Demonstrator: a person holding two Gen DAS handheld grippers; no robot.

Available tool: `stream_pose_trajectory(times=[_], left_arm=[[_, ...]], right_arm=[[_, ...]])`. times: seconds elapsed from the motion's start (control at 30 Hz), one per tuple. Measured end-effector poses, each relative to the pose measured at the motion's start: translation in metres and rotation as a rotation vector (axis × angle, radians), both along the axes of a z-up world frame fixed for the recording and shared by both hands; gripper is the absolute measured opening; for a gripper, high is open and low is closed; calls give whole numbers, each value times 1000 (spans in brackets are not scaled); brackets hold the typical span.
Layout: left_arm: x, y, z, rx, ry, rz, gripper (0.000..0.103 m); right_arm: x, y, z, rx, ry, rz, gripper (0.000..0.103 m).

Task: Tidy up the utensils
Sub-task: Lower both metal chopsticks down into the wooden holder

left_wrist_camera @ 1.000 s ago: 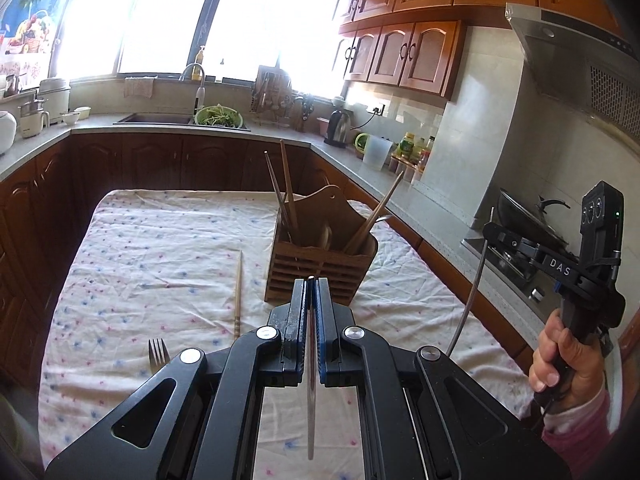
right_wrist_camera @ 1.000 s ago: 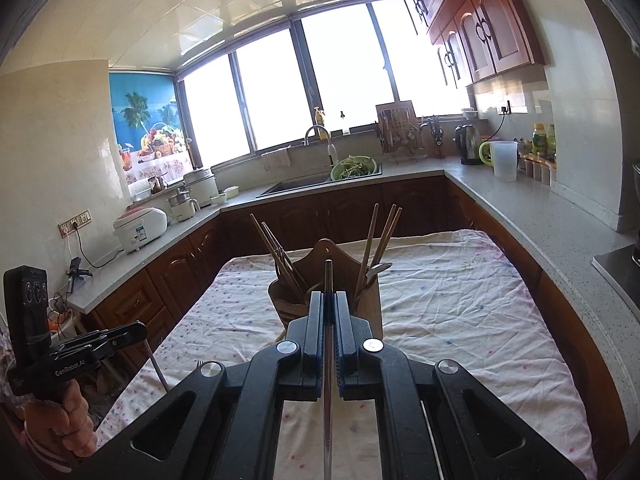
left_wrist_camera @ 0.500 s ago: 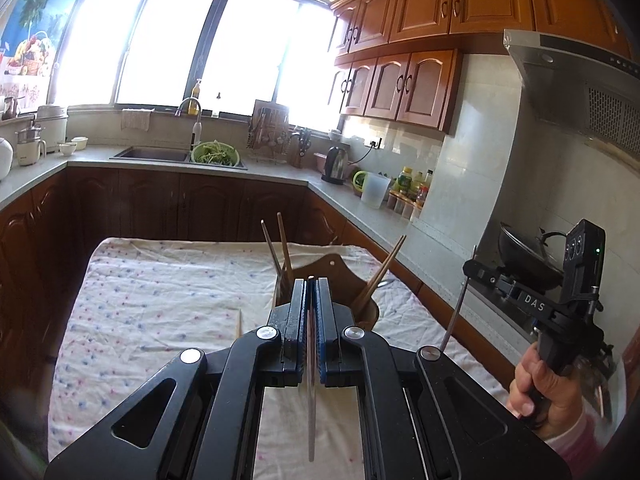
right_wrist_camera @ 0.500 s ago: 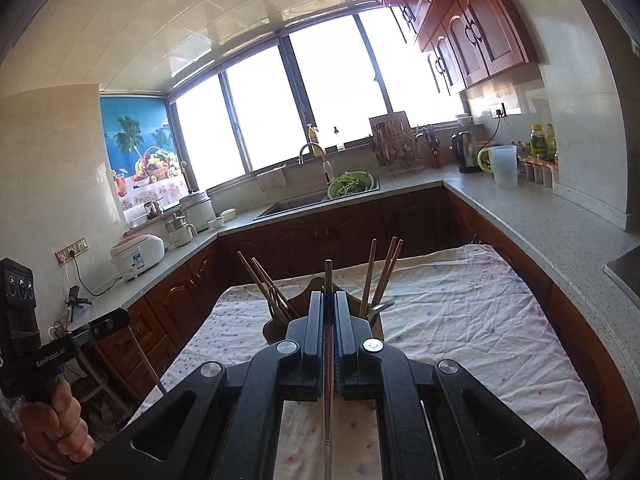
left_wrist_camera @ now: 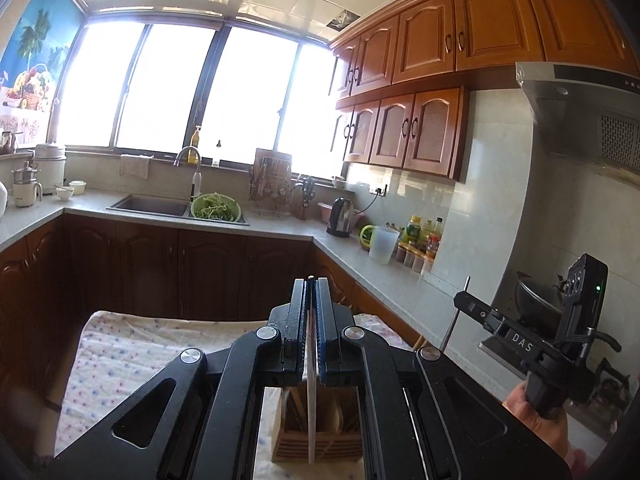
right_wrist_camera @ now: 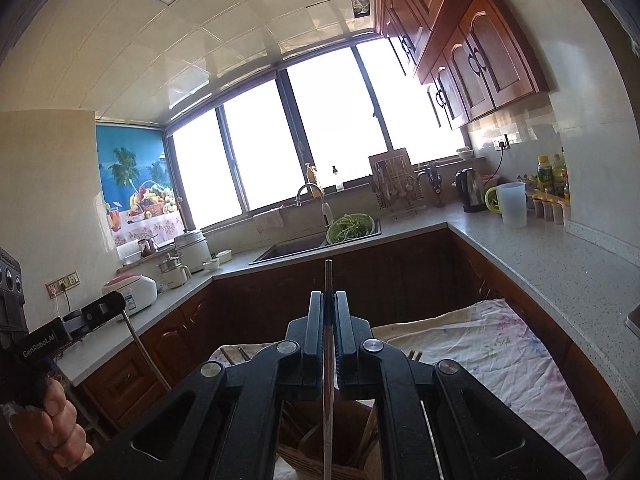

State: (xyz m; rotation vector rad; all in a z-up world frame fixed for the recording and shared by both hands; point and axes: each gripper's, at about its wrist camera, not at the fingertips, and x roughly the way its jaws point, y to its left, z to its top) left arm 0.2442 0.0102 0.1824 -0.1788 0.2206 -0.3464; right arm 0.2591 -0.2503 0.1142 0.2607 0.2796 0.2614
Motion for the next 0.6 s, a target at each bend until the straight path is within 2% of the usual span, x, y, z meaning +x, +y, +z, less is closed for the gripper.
stream_pose_trajectory(times=[0.23, 0.6], left_arm=[[35, -2, -9, -35, -38, 43, 3], [49, -4, -72, -74, 14, 91, 3]], right_arm=[[29, 4, -8, 4, -28, -25, 4], [25, 13, -60, -18, -14, -28, 4]])
